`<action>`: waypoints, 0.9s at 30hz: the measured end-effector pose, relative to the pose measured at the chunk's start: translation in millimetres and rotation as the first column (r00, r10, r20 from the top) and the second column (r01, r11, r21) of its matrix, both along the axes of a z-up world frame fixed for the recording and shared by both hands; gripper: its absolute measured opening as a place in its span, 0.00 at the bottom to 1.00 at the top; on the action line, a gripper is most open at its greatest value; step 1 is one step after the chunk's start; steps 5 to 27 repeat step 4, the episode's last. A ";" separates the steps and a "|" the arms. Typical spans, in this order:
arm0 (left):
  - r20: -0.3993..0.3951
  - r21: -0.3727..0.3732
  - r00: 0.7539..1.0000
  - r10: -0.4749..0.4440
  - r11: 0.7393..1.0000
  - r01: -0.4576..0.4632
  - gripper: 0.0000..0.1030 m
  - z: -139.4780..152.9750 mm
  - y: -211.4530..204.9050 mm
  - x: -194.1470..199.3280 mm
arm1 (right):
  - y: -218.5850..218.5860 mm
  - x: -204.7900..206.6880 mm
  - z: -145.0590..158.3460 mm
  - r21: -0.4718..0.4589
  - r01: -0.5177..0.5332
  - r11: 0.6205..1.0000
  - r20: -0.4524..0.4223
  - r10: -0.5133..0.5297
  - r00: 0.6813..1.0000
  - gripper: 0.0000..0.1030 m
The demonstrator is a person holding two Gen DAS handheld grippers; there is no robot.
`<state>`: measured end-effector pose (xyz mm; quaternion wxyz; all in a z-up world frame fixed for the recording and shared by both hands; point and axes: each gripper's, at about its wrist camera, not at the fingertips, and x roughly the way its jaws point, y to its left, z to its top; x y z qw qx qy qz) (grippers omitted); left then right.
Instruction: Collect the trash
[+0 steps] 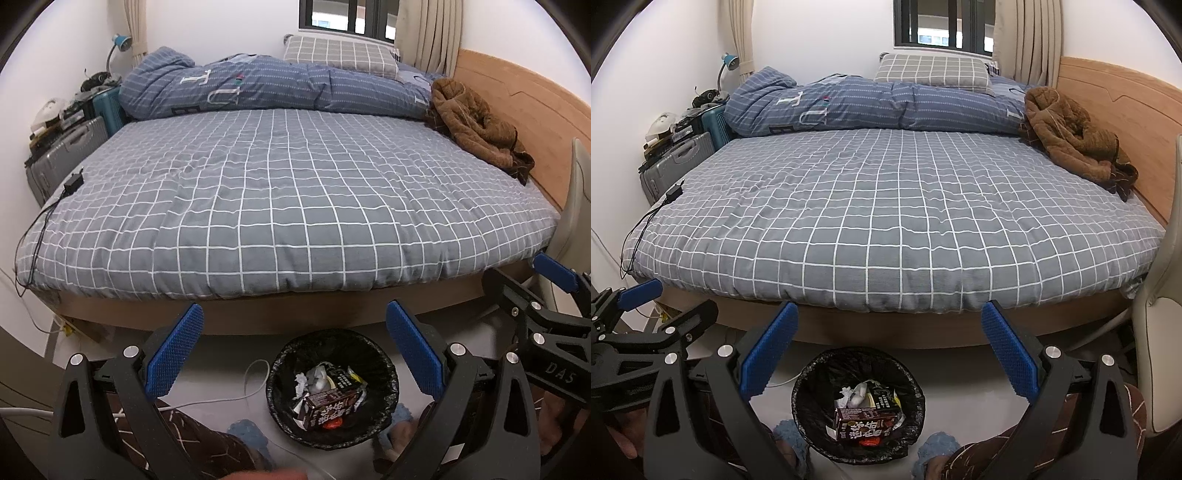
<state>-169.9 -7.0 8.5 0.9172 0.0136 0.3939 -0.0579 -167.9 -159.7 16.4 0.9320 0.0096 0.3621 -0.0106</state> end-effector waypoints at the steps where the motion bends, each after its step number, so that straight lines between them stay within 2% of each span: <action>1: 0.000 0.000 1.000 0.000 1.000 0.000 0.94 -0.3 0.1 -0.1 | 0.0 0.2 0.1 0.000 0.000 1.000 0.000 0.000 1.000 0.93; 27: -0.008 -0.004 1.000 -0.006 1.000 0.006 0.94 -0.8 0.2 0.7 | -0.2 1.3 0.5 -0.001 0.002 1.000 0.000 -0.002 1.000 0.93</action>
